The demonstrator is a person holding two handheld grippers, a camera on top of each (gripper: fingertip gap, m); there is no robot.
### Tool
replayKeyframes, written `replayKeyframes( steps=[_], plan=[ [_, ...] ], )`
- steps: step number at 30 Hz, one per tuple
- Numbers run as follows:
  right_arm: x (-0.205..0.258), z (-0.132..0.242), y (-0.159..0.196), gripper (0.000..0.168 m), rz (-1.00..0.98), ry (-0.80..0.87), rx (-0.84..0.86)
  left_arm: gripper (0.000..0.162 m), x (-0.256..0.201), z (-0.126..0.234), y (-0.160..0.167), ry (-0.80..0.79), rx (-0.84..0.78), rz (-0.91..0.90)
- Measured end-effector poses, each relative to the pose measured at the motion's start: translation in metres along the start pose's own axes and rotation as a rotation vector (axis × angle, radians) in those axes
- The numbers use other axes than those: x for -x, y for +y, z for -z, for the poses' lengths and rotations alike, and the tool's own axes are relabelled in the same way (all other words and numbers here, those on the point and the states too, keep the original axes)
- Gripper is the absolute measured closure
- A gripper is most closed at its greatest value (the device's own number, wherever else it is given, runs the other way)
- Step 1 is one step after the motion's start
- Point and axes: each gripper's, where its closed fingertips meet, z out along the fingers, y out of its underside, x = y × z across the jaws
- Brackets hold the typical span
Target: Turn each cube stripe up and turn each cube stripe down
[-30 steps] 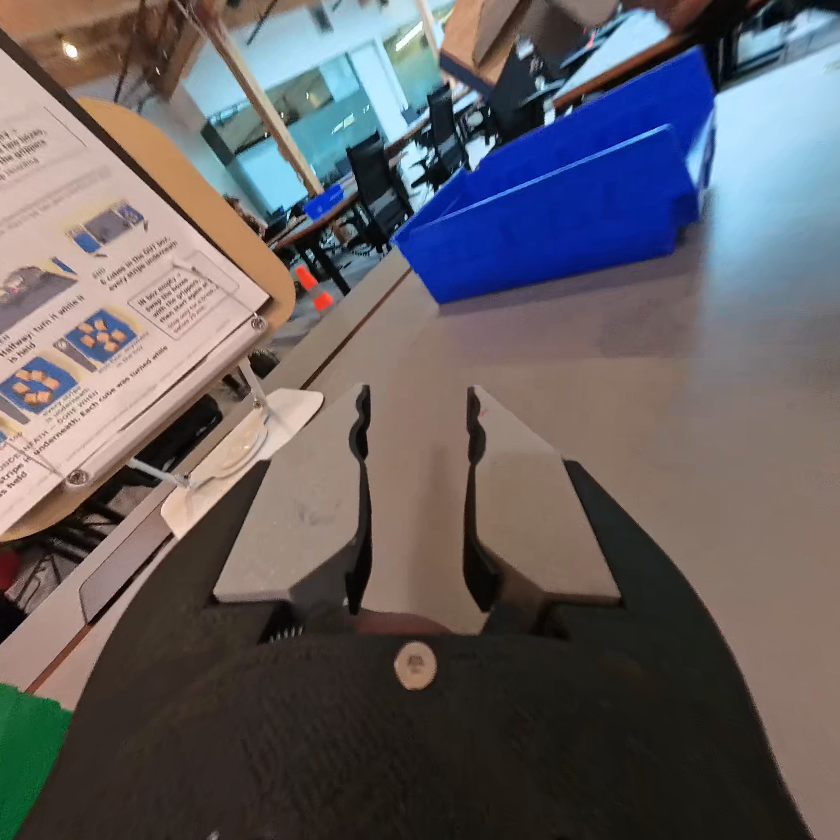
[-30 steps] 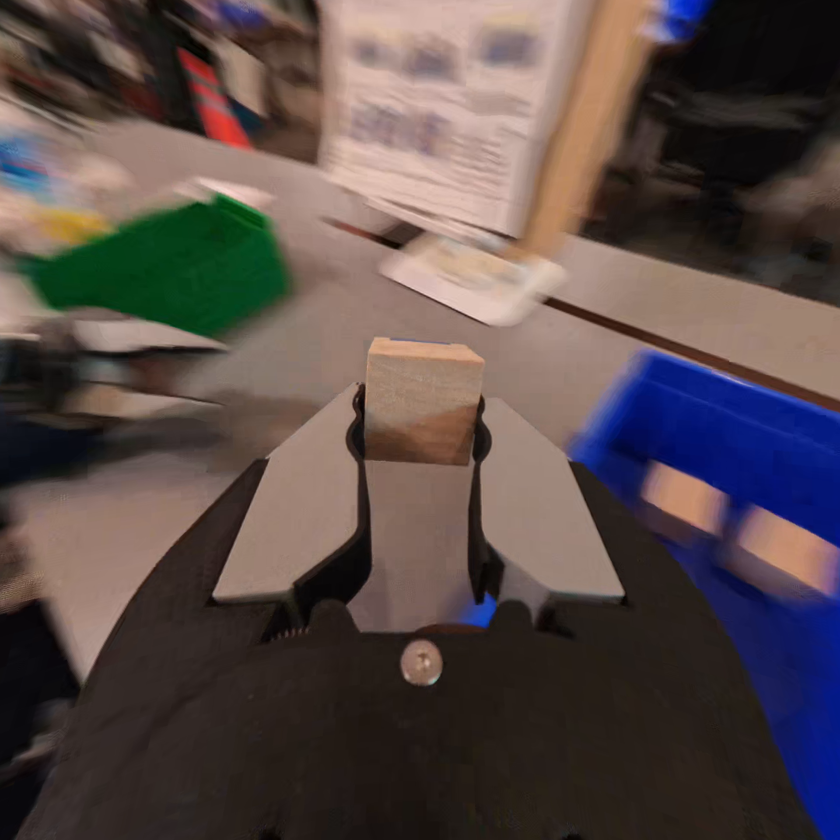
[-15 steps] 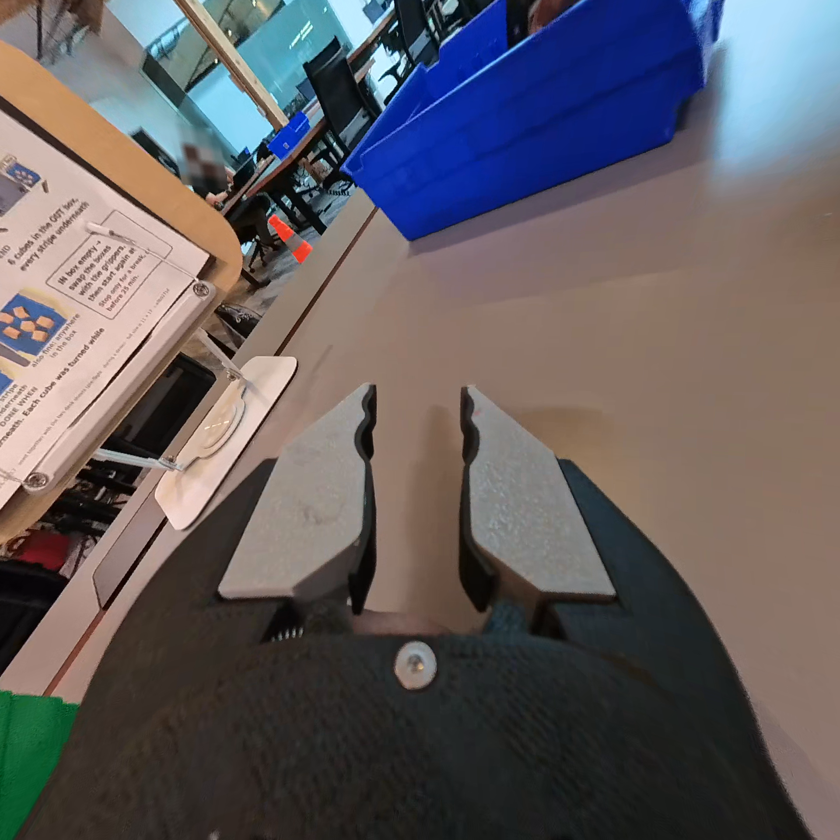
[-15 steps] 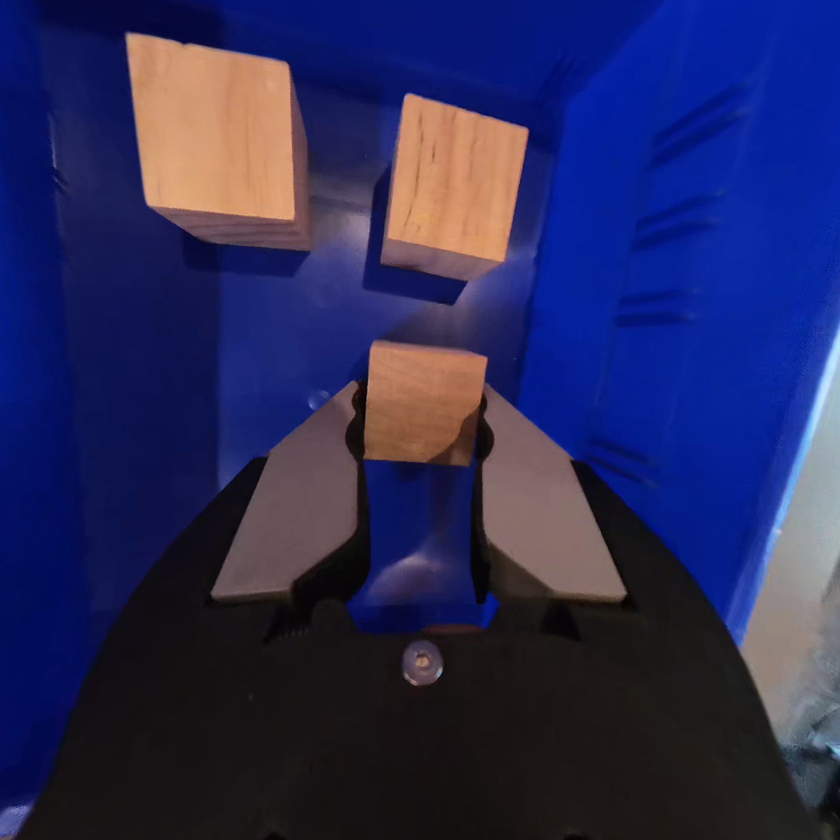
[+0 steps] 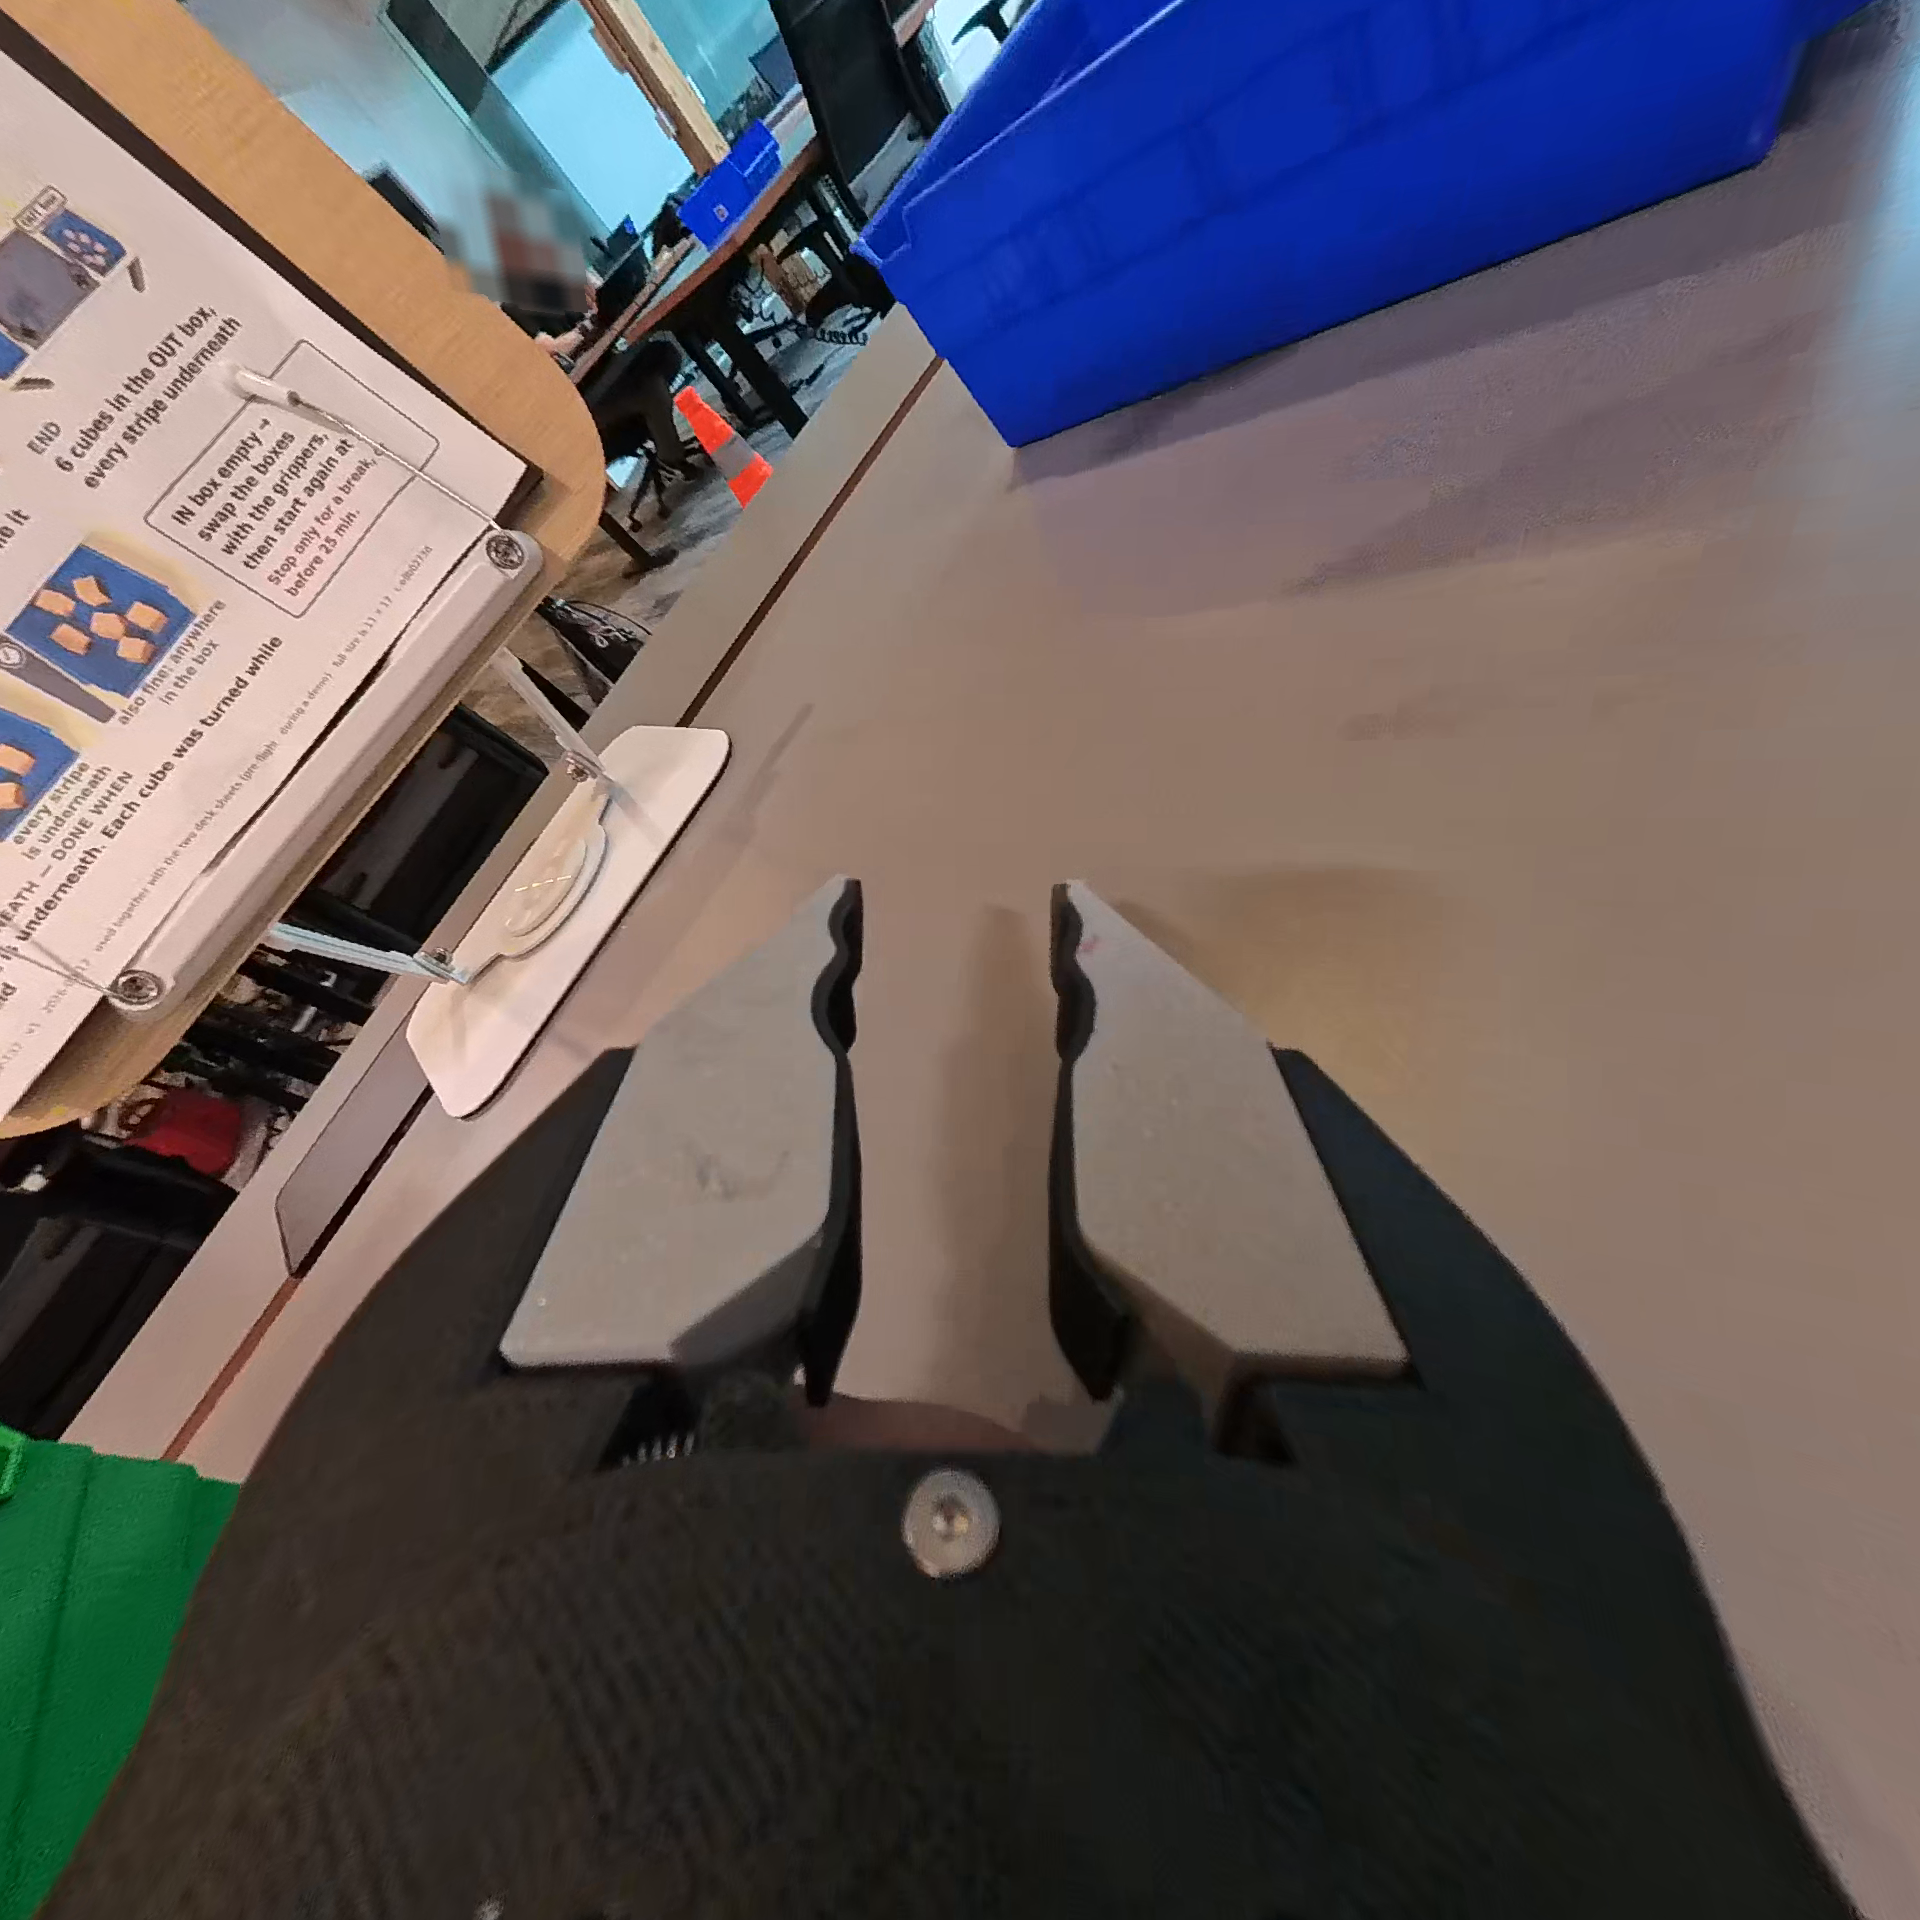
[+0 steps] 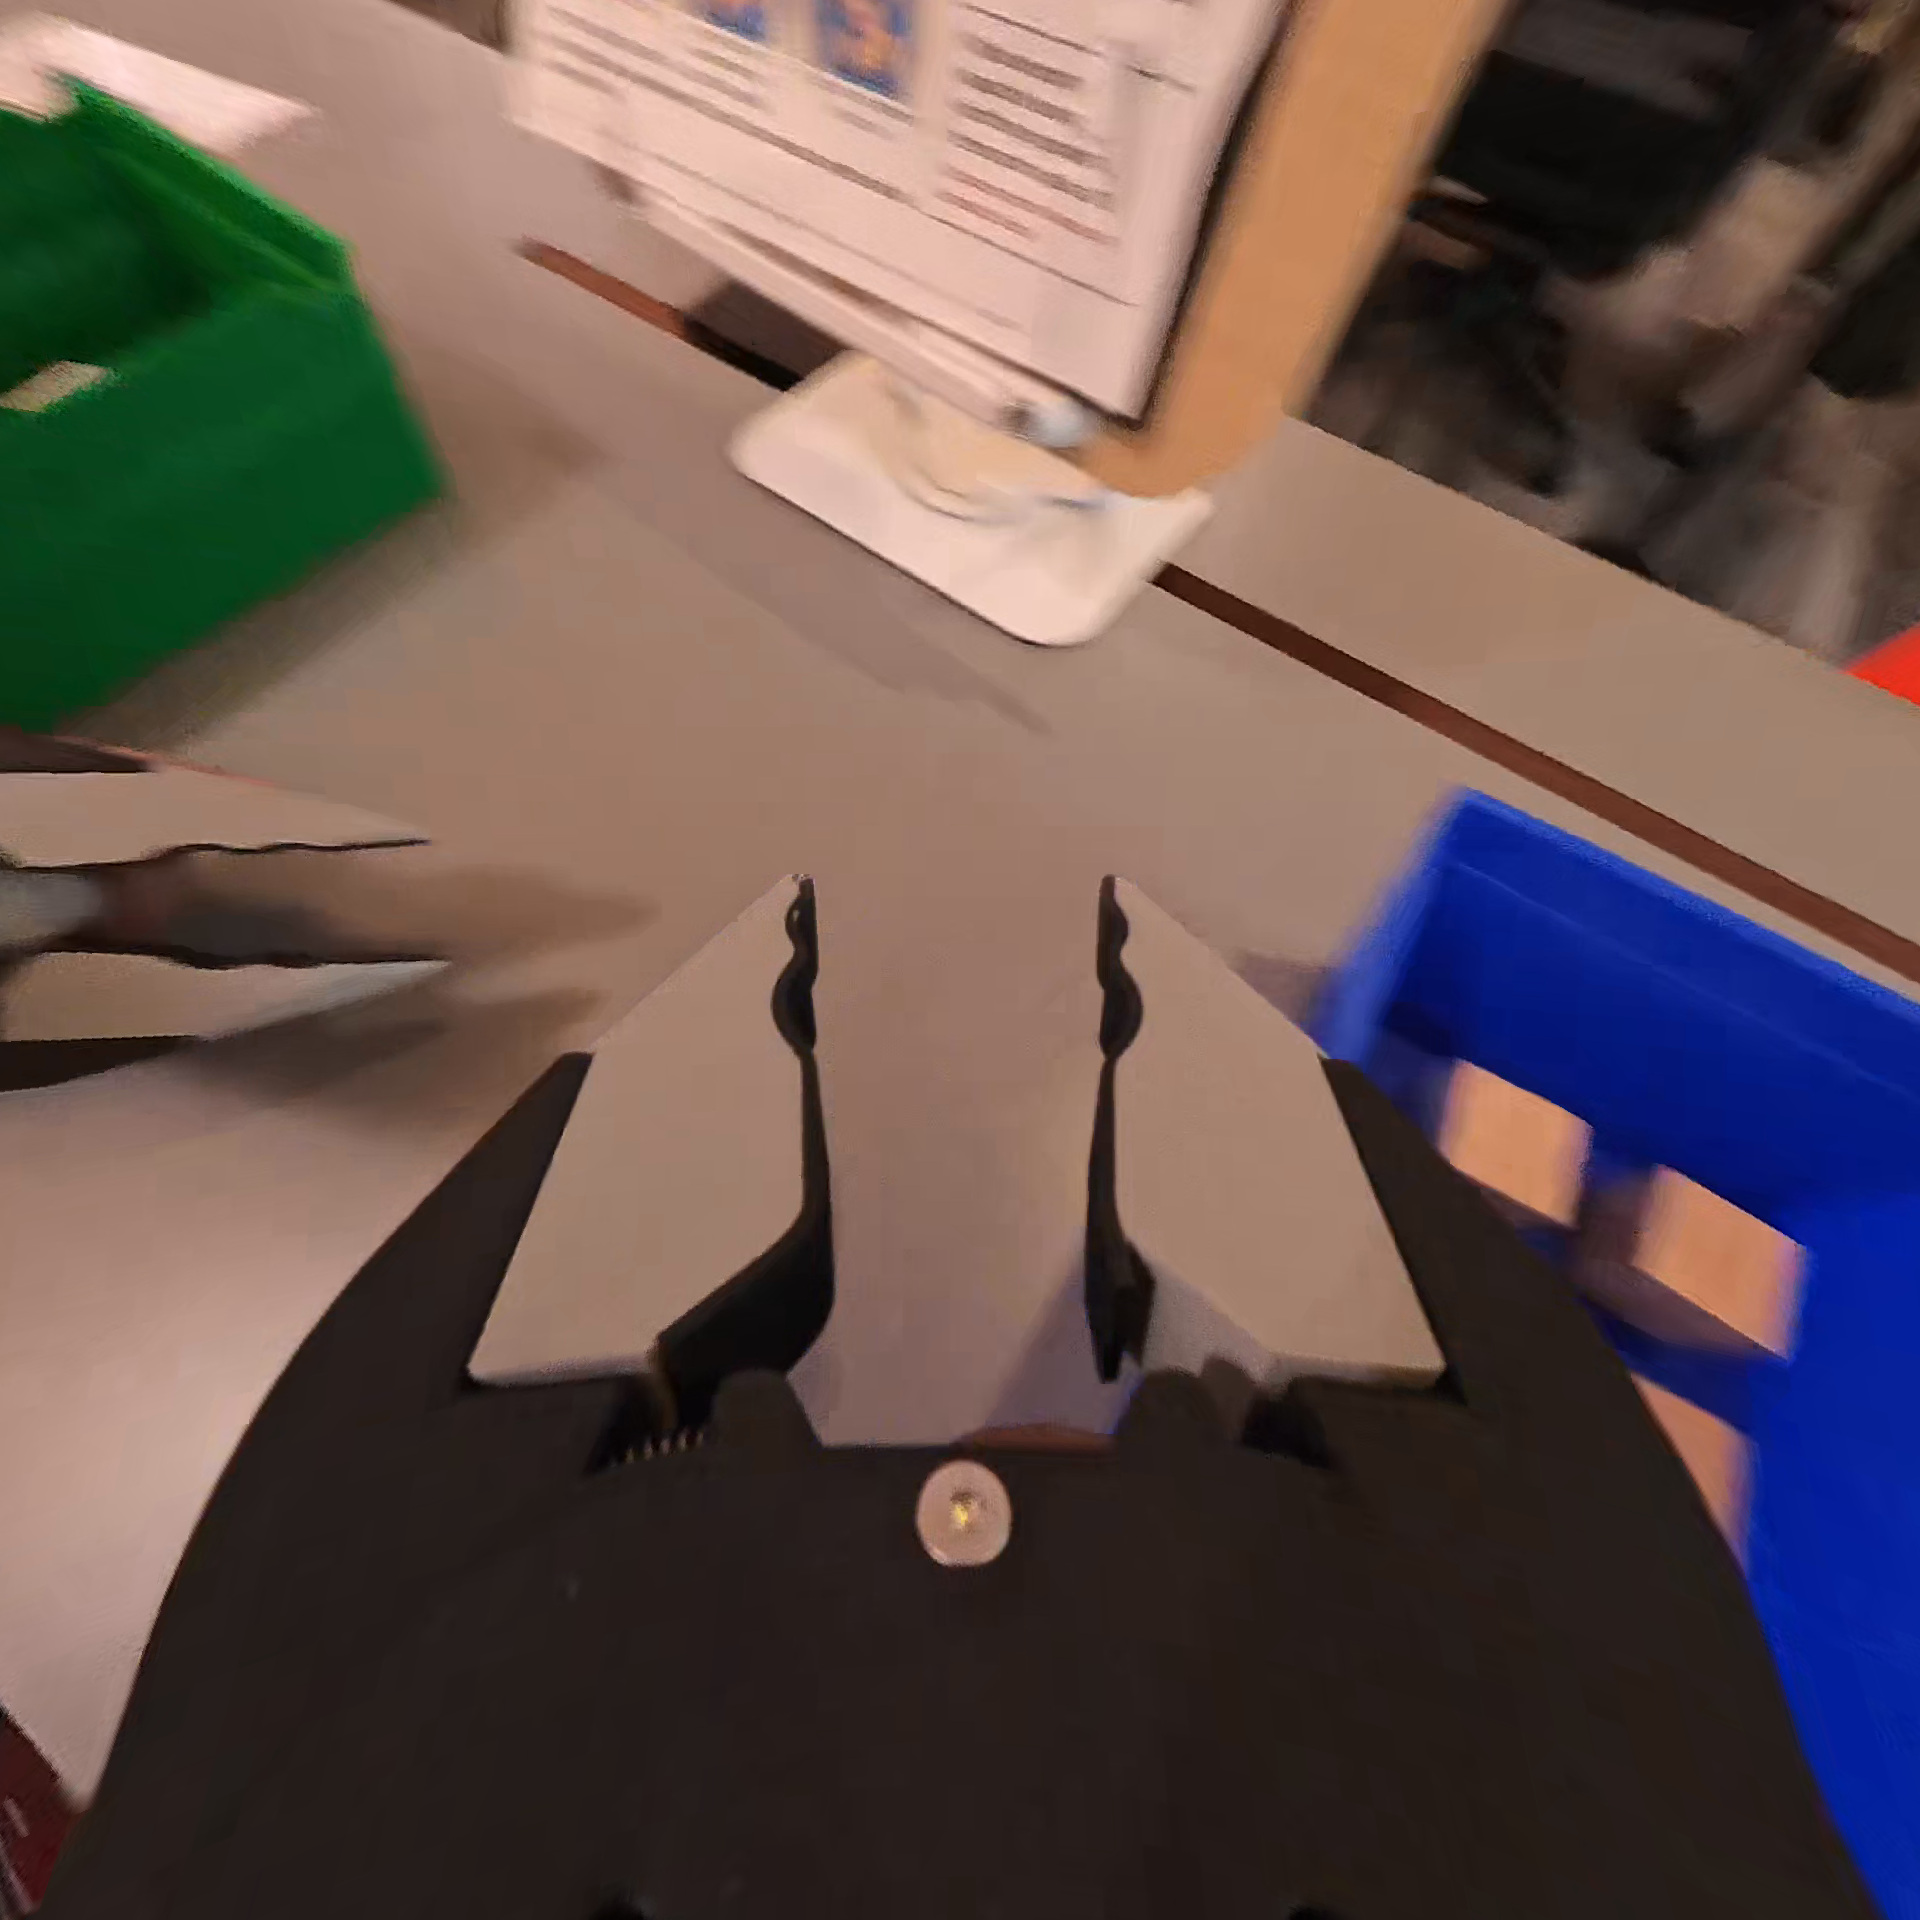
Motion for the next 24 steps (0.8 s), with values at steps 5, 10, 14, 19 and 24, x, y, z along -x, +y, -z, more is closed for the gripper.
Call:
replayKeyframes(
  steps=[5, 10, 14, 19, 24],
  plan=[
    [0.051, -0.066, 0.022, 0.121, -0.028, -0.104, -0.151, 0.129, 0.002, -0.003, 0.009, -0.027, 0.024, -0.003],
    [0.059, -0.101, 0.059, 0.120, -0.058, -0.159, -0.072, 0.129, 0.002, -0.002, 0.009, -0.032, 0.036, -0.023],
    [0.046, -0.097, 0.066, 0.119, -0.059, -0.113, -0.065, 0.126, 0.001, 0.006, -0.003, 0.006, 0.019, 0.093],
    [0.056, -0.089, 0.056, 0.119, -0.090, -0.168, -0.113, 0.124, 0.043, 0.043, -0.033, -0.035, -0.029, 0.215],
    [0.060, -0.093, 0.062, 0.120, 0.010, -0.112, -0.075, 0.122, 0.127, 0.098, -0.025, -0.067, 0.035, 0.241]
  ],
)
